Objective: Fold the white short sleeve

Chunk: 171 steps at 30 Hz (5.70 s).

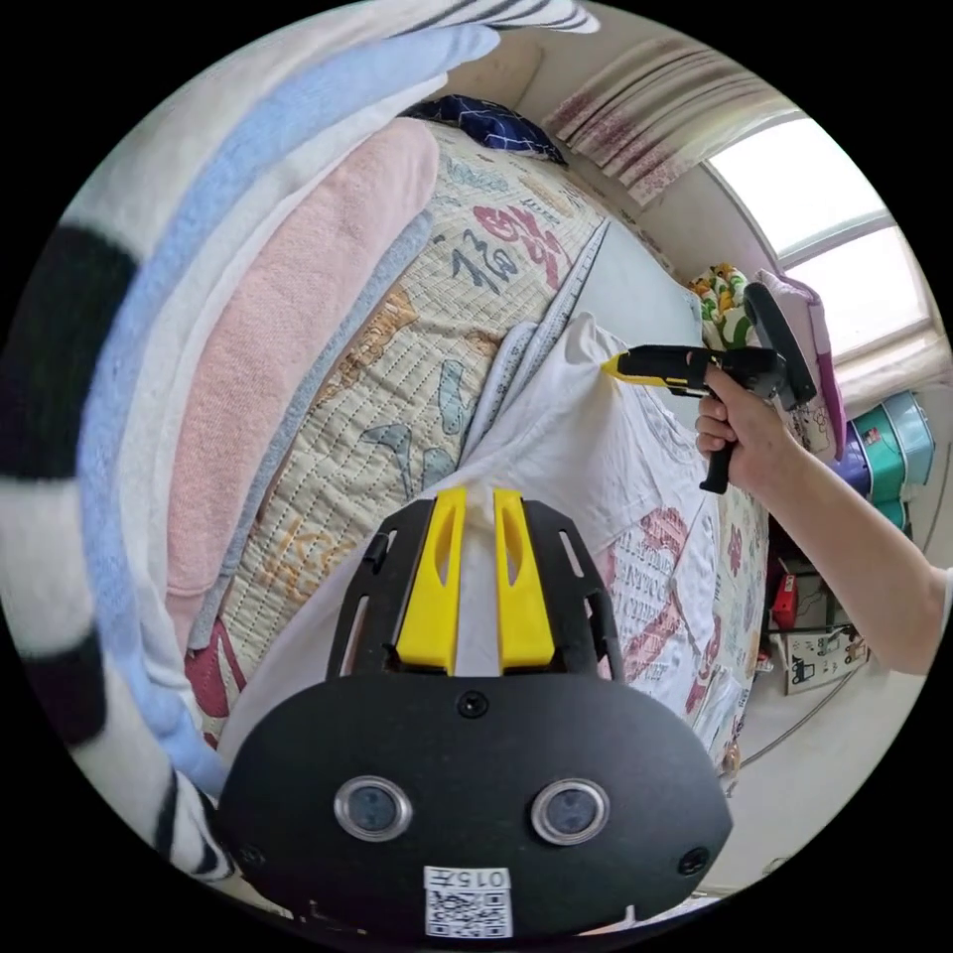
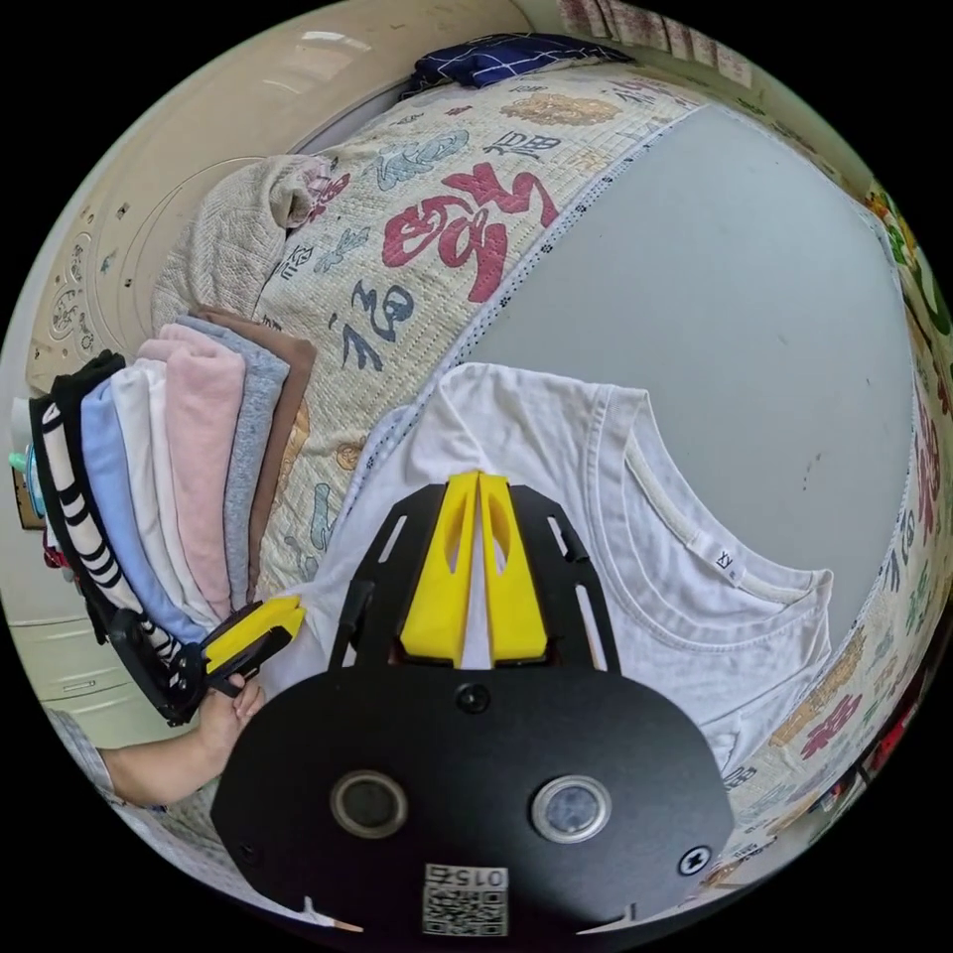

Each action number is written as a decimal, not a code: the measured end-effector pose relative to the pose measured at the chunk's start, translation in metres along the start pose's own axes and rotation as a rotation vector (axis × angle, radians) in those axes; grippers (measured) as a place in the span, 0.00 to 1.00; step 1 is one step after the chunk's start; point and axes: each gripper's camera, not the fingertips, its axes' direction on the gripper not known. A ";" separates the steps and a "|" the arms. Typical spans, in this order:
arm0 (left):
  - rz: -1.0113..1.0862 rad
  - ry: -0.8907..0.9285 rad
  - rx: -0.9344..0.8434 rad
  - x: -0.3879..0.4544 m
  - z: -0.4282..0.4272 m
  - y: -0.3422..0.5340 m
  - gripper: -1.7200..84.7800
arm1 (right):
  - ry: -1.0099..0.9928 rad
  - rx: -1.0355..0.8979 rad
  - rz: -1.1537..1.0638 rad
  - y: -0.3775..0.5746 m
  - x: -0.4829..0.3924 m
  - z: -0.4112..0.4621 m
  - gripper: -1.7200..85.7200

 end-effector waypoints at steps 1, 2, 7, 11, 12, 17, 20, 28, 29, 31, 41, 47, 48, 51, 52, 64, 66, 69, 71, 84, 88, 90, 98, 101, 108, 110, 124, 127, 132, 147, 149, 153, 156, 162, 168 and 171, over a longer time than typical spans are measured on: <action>0.060 0.012 0.008 0.010 -0.008 -0.002 0.08 | -0.010 0.012 0.014 0.002 -0.003 -0.010 0.04; 0.128 0.028 0.007 0.021 -0.015 -0.003 0.08 | -0.021 0.024 0.017 0.007 -0.005 -0.020 0.05; 0.340 0.071 -0.064 0.066 -0.021 -0.005 0.09 | -0.038 0.011 0.046 0.039 -0.009 -0.050 0.10; 0.393 0.022 -0.155 0.086 -0.007 -0.013 0.09 | -0.050 -0.040 0.056 0.057 -0.022 -0.061 0.10; 0.400 0.005 -0.175 0.088 -0.005 -0.014 0.08 | -0.050 -0.048 0.049 0.058 -0.026 -0.062 0.09; 0.494 -0.045 -0.229 0.110 -0.019 -0.030 0.08 | -0.009 -0.073 -0.024 0.044 -0.067 -0.076 0.06; 0.565 -0.038 -0.175 0.130 -0.041 -0.059 0.08 | -0.015 -0.021 0.021 0.039 -0.067 -0.104 0.08; 0.667 -0.088 -0.026 0.204 -0.045 -0.202 0.12 | 0.178 0.092 0.253 0.032 -0.012 -0.196 0.11; 0.680 -0.082 -0.053 0.216 -0.038 -0.222 0.13 | 0.186 0.080 0.283 0.028 -0.006 -0.202 0.12; 0.710 -0.093 -0.091 0.234 -0.029 -0.245 0.13 | 0.178 0.072 0.325 0.021 -0.002 -0.208 0.13; 0.885 -0.250 -0.245 0.279 -0.004 -0.275 0.10 | 0.167 0.061 0.256 -0.006 -0.076 -0.245 0.10; 0.950 -0.223 -0.272 0.290 -0.014 -0.279 0.04 | 0.108 0.024 0.252 -0.008 -0.113 -0.276 0.02; 0.949 -0.231 -0.278 0.291 -0.015 -0.280 0.04 | 0.100 0.025 0.261 -0.008 -0.116 -0.280 0.02; 0.946 -0.234 -0.282 0.297 -0.023 -0.286 0.03 | 0.094 0.044 0.287 -0.003 -0.136 -0.302 0.01; 0.940 -0.229 -0.276 0.298 -0.028 -0.289 0.02 | 0.100 0.051 0.288 -0.001 -0.145 -0.312 0.01; 0.915 -0.178 -0.116 0.333 -0.081 -0.321 0.02 | 0.143 0.179 0.368 0.020 -0.212 -0.435 0.01; 0.912 -0.164 -0.084 0.336 -0.090 -0.319 0.02 | 0.164 0.190 0.343 0.028 -0.226 -0.455 0.01; 0.939 -0.119 -0.057 0.330 -0.113 -0.302 0.02 | 0.123 0.235 0.282 0.062 -0.256 -0.494 0.01; 0.958 -0.037 -0.095 0.310 -0.138 -0.279 0.02 | 0.082 0.258 0.182 0.107 -0.292 -0.525 0.01; 1.161 0.106 -0.639 0.187 -0.201 -0.032 0.02 | -0.156 -0.161 -0.130 0.367 -0.511 -0.532 0.01; 1.227 0.025 -0.752 0.167 -0.177 0.041 0.02 | -0.119 -0.307 -0.185 0.404 -0.554 -0.511 0.01; 1.205 -0.020 -0.762 0.161 -0.168 0.059 0.02 | -0.114 -0.343 -0.192 0.411 -0.564 -0.511 0.01; 1.154 -0.139 -0.793 0.148 -0.178 0.084 0.02 | -0.226 -0.327 0.056 0.414 -0.522 -0.598 0.04; 1.029 -0.149 -0.633 0.151 -0.197 0.056 0.04 | -0.234 -0.148 0.302 0.403 -0.467 -0.652 0.07; 0.453 -0.154 -0.329 0.137 -0.179 -0.026 0.13 | -0.562 0.172 0.906 0.391 -0.352 -0.699 0.15; 0.278 -0.147 -0.300 0.126 -0.160 -0.034 0.14 | -0.621 0.209 0.973 0.384 -0.339 -0.707 0.16; 0.085 -0.147 -0.248 0.142 -0.157 -0.003 0.02 | -0.545 0.220 1.015 0.371 -0.349 -0.769 0.03; 0.099 -0.187 -0.186 0.154 -0.172 0.001 0.01 | -0.478 0.247 1.039 0.377 -0.352 -0.785 0.03; 0.095 -0.211 -0.145 0.178 -0.179 0.005 0.01 | -0.435 0.284 1.067 0.380 -0.356 -0.795 0.03; 0.694 -0.326 -0.157 0.366 -0.242 0.078 0.02 | -0.111 0.138 0.612 0.473 -0.494 -0.808 0.02; 0.813 -0.246 -0.219 0.413 -0.240 0.100 0.04 | -0.098 0.057 0.622 0.510 -0.520 -0.792 0.03; 0.964 -0.130 -0.288 0.498 -0.208 0.122 0.07 | -0.223 -0.012 0.749 0.573 -0.530 -0.751 0.07; 1.105 -0.039 -0.304 0.582 -0.169 0.131 0.09 | -0.272 -0.025 0.808 0.607 -0.535 -0.721 0.10; 1.254 0.102 -0.471 0.737 -0.081 0.143 0.13 | -0.299 -0.033 0.814 0.627 -0.547 -0.676 0.14; 1.347 -0.054 -0.663 0.811 -0.015 0.163 0.12 | -0.221 -0.032 0.800 0.642 -0.561 -0.653 0.14; 1.380 -0.124 -0.693 0.823 -0.007 0.165 0.08 | -0.176 -0.036 0.790 0.650 -0.566 -0.639 0.12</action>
